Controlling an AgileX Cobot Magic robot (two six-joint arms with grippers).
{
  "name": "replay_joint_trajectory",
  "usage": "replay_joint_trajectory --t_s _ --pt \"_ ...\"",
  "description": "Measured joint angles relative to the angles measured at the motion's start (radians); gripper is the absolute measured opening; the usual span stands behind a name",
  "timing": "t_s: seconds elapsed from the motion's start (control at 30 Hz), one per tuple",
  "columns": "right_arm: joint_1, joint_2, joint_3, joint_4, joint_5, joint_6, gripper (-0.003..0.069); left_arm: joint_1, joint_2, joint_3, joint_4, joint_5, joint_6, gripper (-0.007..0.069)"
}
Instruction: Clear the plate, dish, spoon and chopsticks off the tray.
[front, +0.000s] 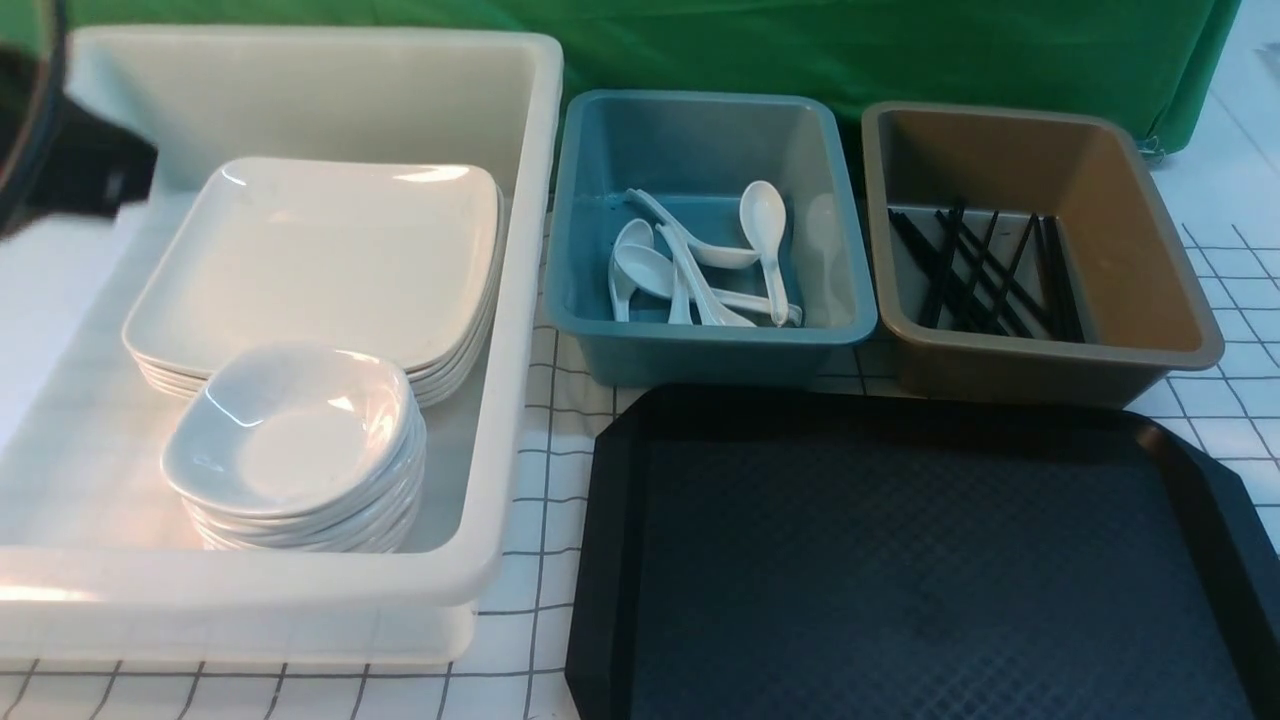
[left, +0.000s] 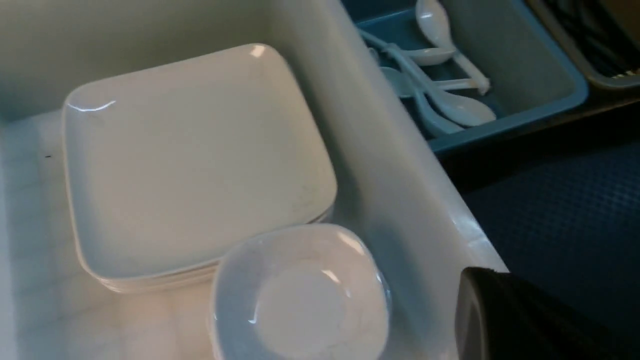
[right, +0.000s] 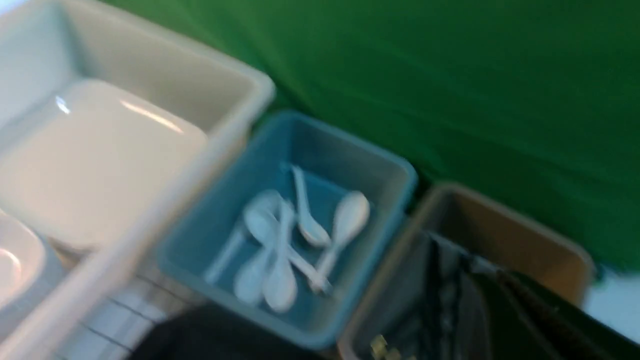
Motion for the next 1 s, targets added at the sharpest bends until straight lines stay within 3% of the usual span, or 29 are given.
replay_joint_trajectory --t_s 0.13,0.3,0.37,0.57,0.8,1.0 --pt "0.000 -0.180 0.265 -0.087 -0.100 0.058 -0.0001 0.000 -0.165 0.153 -0.013 -0.023 0.004 -0.0003" --pt "0.000 -0.518 0.664 -0.156 -0.370 0.170 0.0000 0.000 -0.388 0.388 -0.020 -0.124 0.006 -0.0003" --pt "0.000 -0.724 0.870 -0.161 -0.550 0.198 0.0003 0.000 -0.485 0.506 -0.047 -0.222 0.008 -0.0003" --pt "0.000 -1.147 1.242 -0.164 -0.882 0.252 0.0009 0.000 -0.579 0.683 -0.154 -0.461 0.008 -0.0003" --pt "0.000 -1.404 1.415 -0.164 -0.990 0.263 0.0011 0.000 -0.577 0.711 -0.204 -0.551 0.008 -0.0003" --pt "0.000 -1.418 1.419 -0.166 -1.011 0.263 0.0042 0.000 -0.577 0.711 -0.212 -0.576 0.008 -0.0003"
